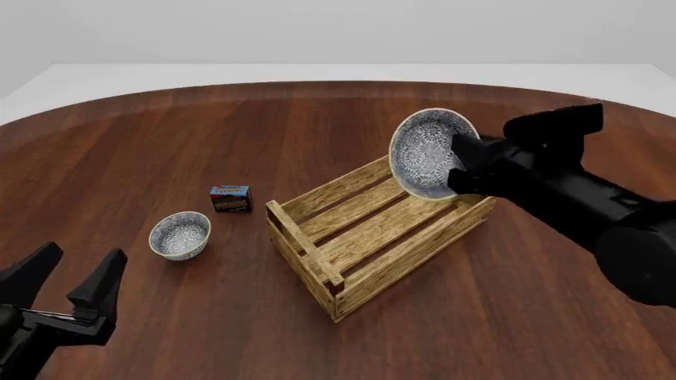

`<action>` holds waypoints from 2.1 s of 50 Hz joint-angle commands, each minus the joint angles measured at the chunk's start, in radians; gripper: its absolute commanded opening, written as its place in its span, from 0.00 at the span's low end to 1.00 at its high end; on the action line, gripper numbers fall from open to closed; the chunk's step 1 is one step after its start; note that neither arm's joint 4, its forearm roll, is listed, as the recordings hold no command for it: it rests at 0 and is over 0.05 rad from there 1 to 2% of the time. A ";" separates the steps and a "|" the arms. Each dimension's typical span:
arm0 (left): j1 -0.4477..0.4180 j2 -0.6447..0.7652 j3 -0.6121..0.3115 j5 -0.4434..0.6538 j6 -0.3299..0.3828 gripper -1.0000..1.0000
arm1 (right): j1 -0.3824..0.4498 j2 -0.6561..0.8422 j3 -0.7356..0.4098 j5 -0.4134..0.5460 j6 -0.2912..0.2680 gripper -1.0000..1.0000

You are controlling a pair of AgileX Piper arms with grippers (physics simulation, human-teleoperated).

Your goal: Stack the right bowl on the left bowl and place them in the tray.

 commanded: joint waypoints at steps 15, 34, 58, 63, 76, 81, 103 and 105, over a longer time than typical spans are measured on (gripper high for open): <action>0.000 0.000 0.000 0.000 0.000 1.00 | 0.000 -0.003 -0.004 -0.004 -0.008 0.00; -0.112 0.228 -0.118 -0.061 0.013 1.00 | 0.019 -0.004 0.006 -0.007 -0.014 0.00; -0.333 0.593 -0.394 -0.040 0.127 1.00 | 0.028 -0.001 0.008 -0.006 -0.017 0.00; -0.383 0.669 -0.458 -0.023 0.144 1.00 | 0.027 -0.002 0.007 -0.004 -0.015 0.00; -0.484 0.807 -0.616 0.035 0.167 1.00 | 0.036 0.002 0.008 -0.007 -0.019 0.00; -0.513 0.850 -0.676 0.059 0.155 1.00 | 0.038 0.004 0.009 -0.007 -0.020 0.00; -0.607 0.972 -0.827 0.088 0.114 1.00 | 0.052 0.028 0.012 -0.022 -0.029 0.00; -0.617 0.974 -0.826 0.085 0.112 1.00 | 0.053 0.036 0.012 -0.029 -0.033 0.00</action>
